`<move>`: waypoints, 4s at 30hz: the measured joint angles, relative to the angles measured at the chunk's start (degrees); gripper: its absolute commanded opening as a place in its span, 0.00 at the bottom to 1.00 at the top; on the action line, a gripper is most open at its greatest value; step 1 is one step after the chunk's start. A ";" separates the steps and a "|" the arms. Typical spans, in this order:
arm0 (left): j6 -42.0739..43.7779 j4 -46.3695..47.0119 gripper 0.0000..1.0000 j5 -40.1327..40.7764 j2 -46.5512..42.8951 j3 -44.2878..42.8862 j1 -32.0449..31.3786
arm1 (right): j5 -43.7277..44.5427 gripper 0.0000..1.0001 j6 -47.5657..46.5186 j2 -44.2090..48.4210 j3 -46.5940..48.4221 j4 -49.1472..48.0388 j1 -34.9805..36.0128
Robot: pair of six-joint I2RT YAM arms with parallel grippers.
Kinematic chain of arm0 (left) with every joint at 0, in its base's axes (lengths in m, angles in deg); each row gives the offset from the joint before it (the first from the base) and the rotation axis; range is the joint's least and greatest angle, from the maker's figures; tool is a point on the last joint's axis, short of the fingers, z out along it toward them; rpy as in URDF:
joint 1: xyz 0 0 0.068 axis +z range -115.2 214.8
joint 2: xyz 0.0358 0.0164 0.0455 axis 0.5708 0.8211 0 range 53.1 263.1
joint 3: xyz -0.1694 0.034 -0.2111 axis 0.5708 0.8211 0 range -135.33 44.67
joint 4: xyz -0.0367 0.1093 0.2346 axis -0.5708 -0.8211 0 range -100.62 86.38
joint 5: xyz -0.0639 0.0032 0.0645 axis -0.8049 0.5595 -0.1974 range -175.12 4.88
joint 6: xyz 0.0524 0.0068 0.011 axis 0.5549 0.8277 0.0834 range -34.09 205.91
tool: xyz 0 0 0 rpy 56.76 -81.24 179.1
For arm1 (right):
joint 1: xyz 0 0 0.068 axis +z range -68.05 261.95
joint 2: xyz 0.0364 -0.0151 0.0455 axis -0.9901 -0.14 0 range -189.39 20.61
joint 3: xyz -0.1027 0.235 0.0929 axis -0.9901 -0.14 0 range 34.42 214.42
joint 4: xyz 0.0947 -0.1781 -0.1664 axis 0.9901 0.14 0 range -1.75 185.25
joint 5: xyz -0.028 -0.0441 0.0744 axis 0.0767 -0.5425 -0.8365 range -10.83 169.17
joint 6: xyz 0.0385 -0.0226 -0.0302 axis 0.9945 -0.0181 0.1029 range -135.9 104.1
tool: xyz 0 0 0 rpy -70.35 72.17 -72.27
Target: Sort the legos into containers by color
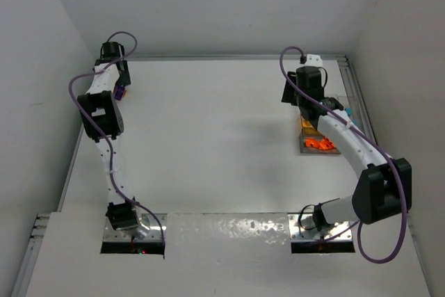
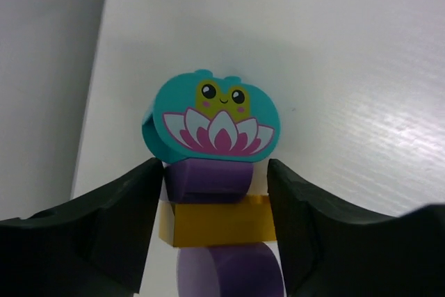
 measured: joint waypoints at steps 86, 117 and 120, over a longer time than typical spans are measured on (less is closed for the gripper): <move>-24.04 -5.29 0.00 -26.64 -35.15 14.12 -24.87 | -21.77 0.88 46.84 -23.12 11.80 -40.83 22.75; -29.18 -5.44 0.00 -24.30 -31.19 6.58 -25.51 | 4.90 0.75 -34.58 -36.68 17.31 -62.73 37.27; -29.51 -5.49 0.00 -24.13 -31.17 6.58 -25.44 | 7.58 0.73 -37.55 -40.81 23.15 -63.60 37.24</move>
